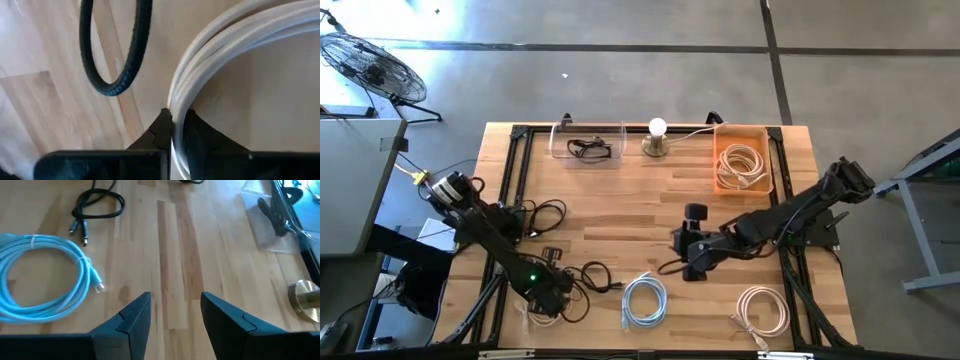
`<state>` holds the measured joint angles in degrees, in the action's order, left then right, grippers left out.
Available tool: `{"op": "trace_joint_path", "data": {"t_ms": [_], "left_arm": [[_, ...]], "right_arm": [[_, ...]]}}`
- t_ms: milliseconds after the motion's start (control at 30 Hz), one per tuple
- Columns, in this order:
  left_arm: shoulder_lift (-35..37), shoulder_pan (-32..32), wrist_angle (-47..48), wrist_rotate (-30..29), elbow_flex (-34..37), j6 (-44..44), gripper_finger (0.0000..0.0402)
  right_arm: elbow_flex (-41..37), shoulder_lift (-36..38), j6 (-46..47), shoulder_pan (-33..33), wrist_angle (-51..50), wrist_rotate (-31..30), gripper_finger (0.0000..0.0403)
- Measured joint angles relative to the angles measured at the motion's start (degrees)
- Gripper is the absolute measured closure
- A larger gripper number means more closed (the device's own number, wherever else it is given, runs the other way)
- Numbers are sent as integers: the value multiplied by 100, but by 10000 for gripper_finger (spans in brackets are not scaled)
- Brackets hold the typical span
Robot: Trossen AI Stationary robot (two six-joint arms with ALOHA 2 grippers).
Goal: Pick & Place USB Port
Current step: Put the white HDMI cable into the orange bin
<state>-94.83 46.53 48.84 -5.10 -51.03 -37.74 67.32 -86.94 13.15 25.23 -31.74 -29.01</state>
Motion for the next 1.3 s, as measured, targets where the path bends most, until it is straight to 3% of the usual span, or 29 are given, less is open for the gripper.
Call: {"op": "trace_joint_path", "data": {"t_ms": [133, 333, 467, 633, 800, 1033, 1300], "left_arm": [[-48, -7, 1207, -178, -655, 61, 383], [-30, -3, 3286, -398, -2271, 2, 392], [-24, -1, 4122, -1055, -3428, 284, 392], [-16, 115, 3944, -2510, -4680, 1582, 392], [-17, 113, 3267, -3456, -5097, 3053, 392], [-17, -78, 2113, -3867, -4794, 4537, 392], [-21, -838, 979, -3855, -4387, 6025, 392]], "right_arm": [[1, 52, -121, 166, 36, 2, 247], [3, 396, -641, 495, 256, 23, 273], [12, 599, -1306, 809, 660, 374, 278], [12, 636, -1897, 1148, 1198, 964, 279], [12, 592, -1957, 1200, 1522, 1611, 279], [12, 592, -1653, 1000, 1653, 982, 250], [10, 507, -1307, 440, 1688, 1352, 177]]}}
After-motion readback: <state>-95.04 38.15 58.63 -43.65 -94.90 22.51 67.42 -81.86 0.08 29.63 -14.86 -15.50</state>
